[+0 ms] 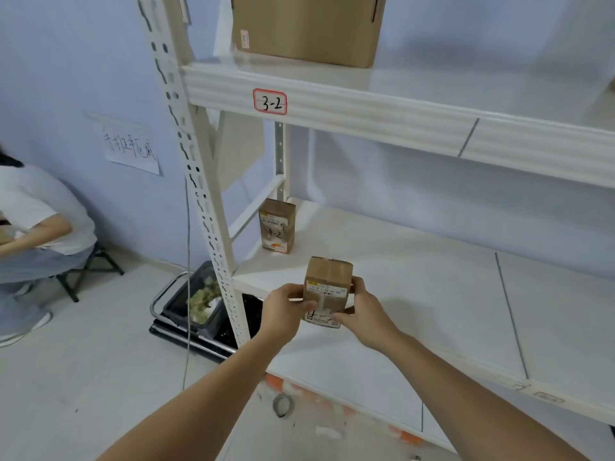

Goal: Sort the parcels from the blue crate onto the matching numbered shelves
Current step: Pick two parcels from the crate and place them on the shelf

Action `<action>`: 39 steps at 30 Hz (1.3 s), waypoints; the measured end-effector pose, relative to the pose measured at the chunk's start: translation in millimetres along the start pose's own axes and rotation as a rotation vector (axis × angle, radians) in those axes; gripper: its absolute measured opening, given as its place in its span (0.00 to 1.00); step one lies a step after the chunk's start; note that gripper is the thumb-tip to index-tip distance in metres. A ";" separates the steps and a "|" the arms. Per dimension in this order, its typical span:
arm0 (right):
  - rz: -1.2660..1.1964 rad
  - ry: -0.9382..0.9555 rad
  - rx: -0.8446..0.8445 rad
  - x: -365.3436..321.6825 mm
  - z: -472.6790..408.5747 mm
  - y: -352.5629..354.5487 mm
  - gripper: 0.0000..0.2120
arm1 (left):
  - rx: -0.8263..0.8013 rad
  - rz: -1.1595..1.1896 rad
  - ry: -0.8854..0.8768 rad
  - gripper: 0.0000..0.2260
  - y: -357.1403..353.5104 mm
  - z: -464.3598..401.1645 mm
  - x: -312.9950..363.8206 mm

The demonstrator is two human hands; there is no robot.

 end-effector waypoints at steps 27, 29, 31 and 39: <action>-0.075 -0.018 0.063 11.0 -205.7 -21.6 0.45 | 0.237 0.184 0.350 0.17 -4.5 -171.9 -29.4; -0.062 -0.040 0.039 12.4 -198.4 -16.3 0.52 | 0.215 0.112 0.311 0.16 4.1 -159.0 -25.1; 0.007 -0.070 0.049 14.2 -185.6 -8.3 0.50 | 0.175 -0.017 0.236 0.15 15.4 -143.5 -15.0; 0.359 0.063 0.037 -31.0 -71.2 44.5 0.30 | -0.096 -0.663 -0.120 0.23 81.6 -46.3 34.9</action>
Point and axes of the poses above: each hand's wrist, its own z-axis away from the middle knuckle, its own y-axis out of the back of the hand, x = y × z, the point moved 2 cm from there along -z, towards the middle knuckle, and after that the axes turned 6 degrees about z, right-handed, at the moved point
